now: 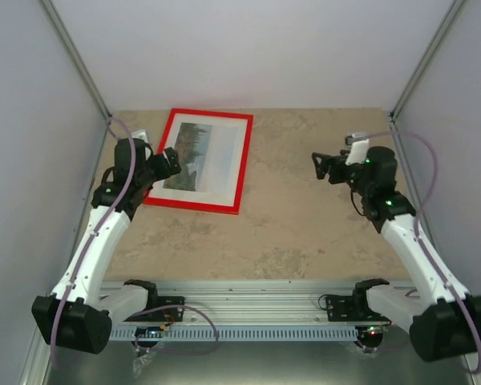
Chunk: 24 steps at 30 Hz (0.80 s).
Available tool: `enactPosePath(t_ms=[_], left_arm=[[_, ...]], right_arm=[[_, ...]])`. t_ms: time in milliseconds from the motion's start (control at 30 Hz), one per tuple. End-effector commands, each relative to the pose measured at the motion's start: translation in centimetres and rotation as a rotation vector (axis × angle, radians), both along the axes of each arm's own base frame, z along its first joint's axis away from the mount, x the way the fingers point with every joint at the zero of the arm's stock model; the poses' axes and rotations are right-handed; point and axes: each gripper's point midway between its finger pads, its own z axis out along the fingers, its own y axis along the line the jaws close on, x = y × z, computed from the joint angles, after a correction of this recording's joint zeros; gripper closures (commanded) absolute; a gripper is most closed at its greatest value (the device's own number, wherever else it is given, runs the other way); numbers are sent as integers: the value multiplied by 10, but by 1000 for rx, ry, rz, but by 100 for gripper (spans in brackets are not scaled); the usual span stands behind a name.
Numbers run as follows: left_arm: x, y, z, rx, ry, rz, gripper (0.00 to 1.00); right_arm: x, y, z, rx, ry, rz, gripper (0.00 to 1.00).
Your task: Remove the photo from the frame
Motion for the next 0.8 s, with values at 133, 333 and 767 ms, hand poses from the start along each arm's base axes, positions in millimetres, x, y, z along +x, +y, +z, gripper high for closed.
enactPosePath(t_ms=[133, 333, 767], left_arm=[[2, -4, -54, -48, 177, 19, 0], [-3, -4, -88, -63, 289, 42, 0], [-13, -12, -109, -68, 370, -6, 0]], right_arm=[[18, 79, -64, -35, 207, 162, 2], [21, 142, -111, -73, 328, 243, 2], [36, 228, -195, -228, 498, 235, 7]])
